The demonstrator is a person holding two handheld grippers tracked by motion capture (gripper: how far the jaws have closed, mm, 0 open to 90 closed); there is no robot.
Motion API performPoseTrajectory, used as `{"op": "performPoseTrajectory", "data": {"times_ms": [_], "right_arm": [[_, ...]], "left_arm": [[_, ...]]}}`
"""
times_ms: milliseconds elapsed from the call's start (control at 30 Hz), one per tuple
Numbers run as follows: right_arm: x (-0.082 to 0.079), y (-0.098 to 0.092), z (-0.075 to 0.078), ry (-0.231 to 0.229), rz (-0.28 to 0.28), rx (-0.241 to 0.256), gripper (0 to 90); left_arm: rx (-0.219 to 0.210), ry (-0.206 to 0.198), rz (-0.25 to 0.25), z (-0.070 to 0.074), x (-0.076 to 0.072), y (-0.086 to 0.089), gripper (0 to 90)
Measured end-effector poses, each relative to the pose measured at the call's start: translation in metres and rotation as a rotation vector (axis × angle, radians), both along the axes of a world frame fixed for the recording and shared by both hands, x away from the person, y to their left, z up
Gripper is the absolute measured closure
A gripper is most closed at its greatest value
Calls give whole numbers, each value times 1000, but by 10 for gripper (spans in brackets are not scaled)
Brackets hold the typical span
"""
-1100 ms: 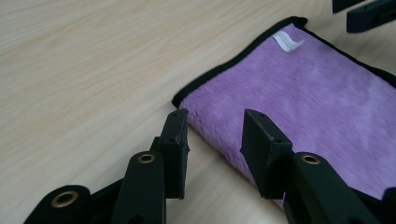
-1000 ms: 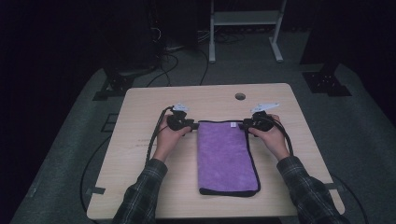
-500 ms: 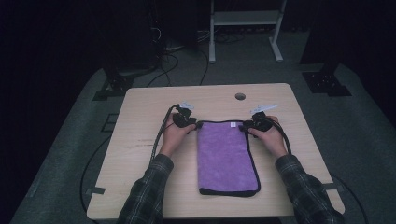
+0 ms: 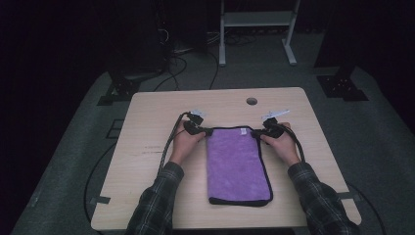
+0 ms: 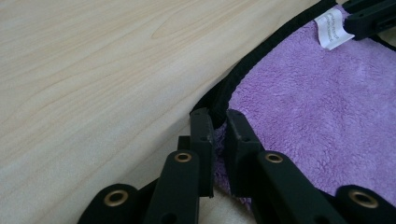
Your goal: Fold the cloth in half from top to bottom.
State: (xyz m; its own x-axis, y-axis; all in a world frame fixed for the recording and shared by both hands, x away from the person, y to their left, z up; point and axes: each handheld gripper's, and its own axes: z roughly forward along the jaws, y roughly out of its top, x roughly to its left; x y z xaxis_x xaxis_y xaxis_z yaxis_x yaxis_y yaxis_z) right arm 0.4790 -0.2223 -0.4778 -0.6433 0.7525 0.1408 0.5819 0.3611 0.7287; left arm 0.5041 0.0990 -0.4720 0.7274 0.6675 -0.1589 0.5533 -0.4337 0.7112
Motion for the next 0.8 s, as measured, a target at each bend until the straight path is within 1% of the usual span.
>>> {"op": "performPoseTrajectory", "data": {"times_ms": [100, 200, 233, 333, 367, 400, 433, 467, 500, 533, 567, 667, 700, 800], "right_arm": [[0, 0, 1, 6, -10, 6, 803], [-1, -3, 6, -6, -9, 21, 805], [-1, -3, 7, -9, -10, 27, 805], [0, -3, 17, -34, -18, 43, 805], [1, -2, 20, -42, -20, 47, 805], [3, -1, 26, -56, -22, 47, 805], [4, -1, 30, -65, -24, 52, 806], [5, 0, 36, -82, -28, 61, 805], [6, 1, 42, -95, -27, 59, 805], [7, 2, 48, -110, -26, 63, 806], [7, 2, 51, -124, -30, 73, 805], [6, 2, 63, -148, -22, 87, 805], [5, 2, 65, -153, -20, 87, 805], [-2, 1, 67, -166, -5, 91, 805]], "left_arm": [[13, -13, 6, 3, -2, -1, 841], [-3, -40, 11, 10, -2, 1, 842], [-16, -55, 13, 14, -2, 2, 842], [-17, -90, 17, 27, -2, 4, 843], [-12, -107, 23, 34, -1, 4, 843], [-7, -123, 24, 38, -1, 5, 843], [-6, -145, 34, 45, 0, 5, 842], [-11, -159, 39, 51, 0, 6, 842], [-12, -172, 43, 57, 1, 7, 842], [-8, -189, 41, 62, 1, 8, 842], [-19, -204, 45, 69, 1, 9, 842], [-30, -220, 34, 81, -2, 11, 841], [-29, -227, 19, 84, -5, 11, 841], [-40, -231, -8, 86, -12, 13, 841]]}}
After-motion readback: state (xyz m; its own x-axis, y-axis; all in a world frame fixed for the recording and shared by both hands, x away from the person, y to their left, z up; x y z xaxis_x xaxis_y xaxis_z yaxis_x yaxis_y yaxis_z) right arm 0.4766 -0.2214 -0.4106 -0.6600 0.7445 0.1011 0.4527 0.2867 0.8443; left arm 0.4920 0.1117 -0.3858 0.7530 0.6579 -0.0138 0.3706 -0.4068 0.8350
